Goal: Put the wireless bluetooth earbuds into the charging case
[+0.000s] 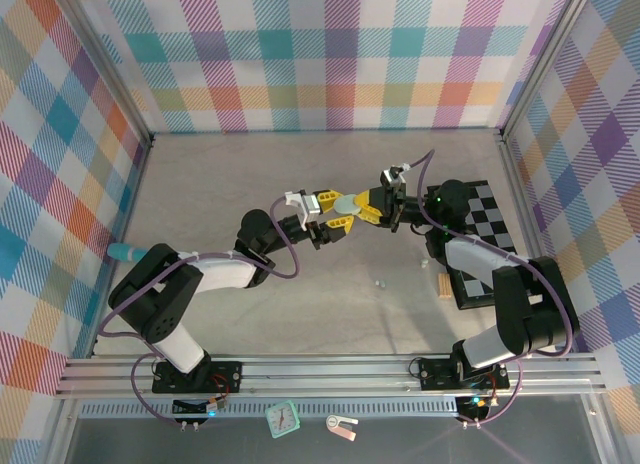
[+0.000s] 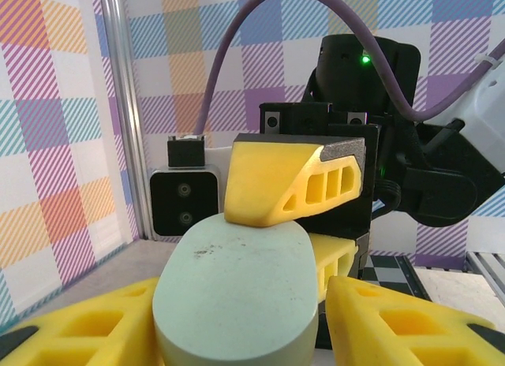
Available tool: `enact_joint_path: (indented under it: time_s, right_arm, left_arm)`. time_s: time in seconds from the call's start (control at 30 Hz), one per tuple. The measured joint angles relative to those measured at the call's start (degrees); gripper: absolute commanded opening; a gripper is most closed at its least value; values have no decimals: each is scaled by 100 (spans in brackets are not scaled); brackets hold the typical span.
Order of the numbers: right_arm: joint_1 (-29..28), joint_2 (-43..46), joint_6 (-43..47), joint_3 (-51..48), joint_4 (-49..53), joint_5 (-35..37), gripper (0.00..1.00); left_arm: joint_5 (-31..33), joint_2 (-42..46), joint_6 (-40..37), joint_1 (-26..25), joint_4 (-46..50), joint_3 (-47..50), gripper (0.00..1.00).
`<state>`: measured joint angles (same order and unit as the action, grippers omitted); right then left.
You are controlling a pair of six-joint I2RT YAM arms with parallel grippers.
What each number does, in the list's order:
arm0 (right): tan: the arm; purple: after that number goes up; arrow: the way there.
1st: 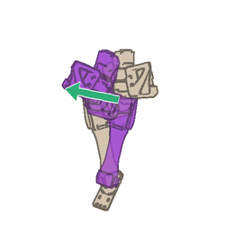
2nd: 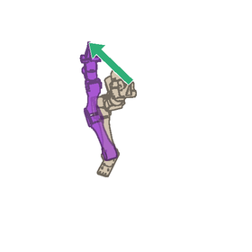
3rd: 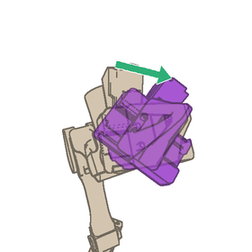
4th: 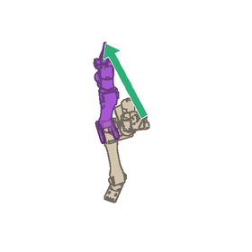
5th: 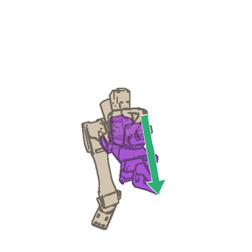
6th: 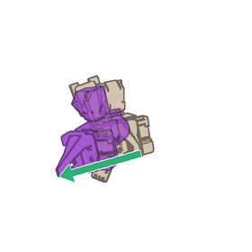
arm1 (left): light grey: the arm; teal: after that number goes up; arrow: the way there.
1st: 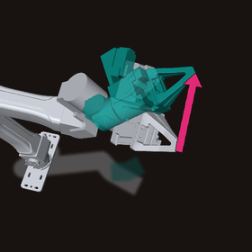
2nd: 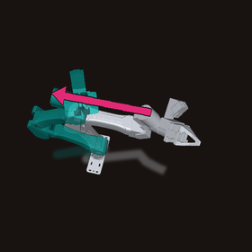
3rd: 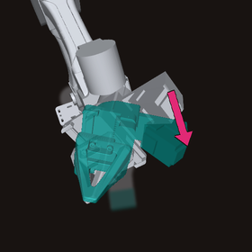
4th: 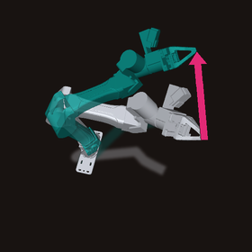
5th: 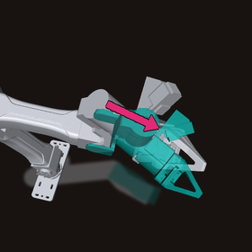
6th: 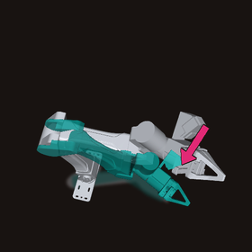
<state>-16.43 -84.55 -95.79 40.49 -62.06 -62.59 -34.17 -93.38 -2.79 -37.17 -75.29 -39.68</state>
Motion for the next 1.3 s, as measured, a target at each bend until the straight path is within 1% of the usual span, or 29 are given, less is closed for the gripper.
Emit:
enact_joint_path:
  time_s: [0.13, 0.33, 0.57, 0.73, 0.83, 0.87, 1.0, 1.1, 1.2, 1.3]
  right_arm:
    - [-44, 0, -26, 13, 0, 35, 0]
    - [-85, 0, -70, 24, 0, 81, 0]
    - [-85, 39, -63, 24, 39, 68, 0]
    - [-85, 76, -42, 24, 105, 57, 0]
    - [-85, 94, 33, 24, 195, 59, 0]
    - [-85, 114, 72, 24, 249, 57, 3]
    - [-85, 254, 297, 24, 577, 76, 33]
    - [-92, 378, 608, 59, 990, 109, 53]
    - [-101, 531, 1161, 197, 1757, 166, 67]
    - [-94, 734, 1947, 503, 2865, 214, 74]
  left_arm:
    - [-94, -44, 2, 15, -9, -20, 56]
    - [-177, -118, 0, 15, -2, -39, 57]
    - [-179, -118, 0, 28, -4, -52, 47]
    - [-199, -118, 0, 44, 0, -66, 38]
    - [-232, -118, 4, 52, 26, -63, 36]
    - [-243, -118, 4, 55, 28, -63, 35]
    - [-293, -118, 4, 55, 31, -63, 35]
    - [-365, -118, 2, 52, 22, -63, 34]
    - [-426, -118, 2, 59, 22, -61, 35]
    - [-437, -109, 2, 68, 24, -17, 34]
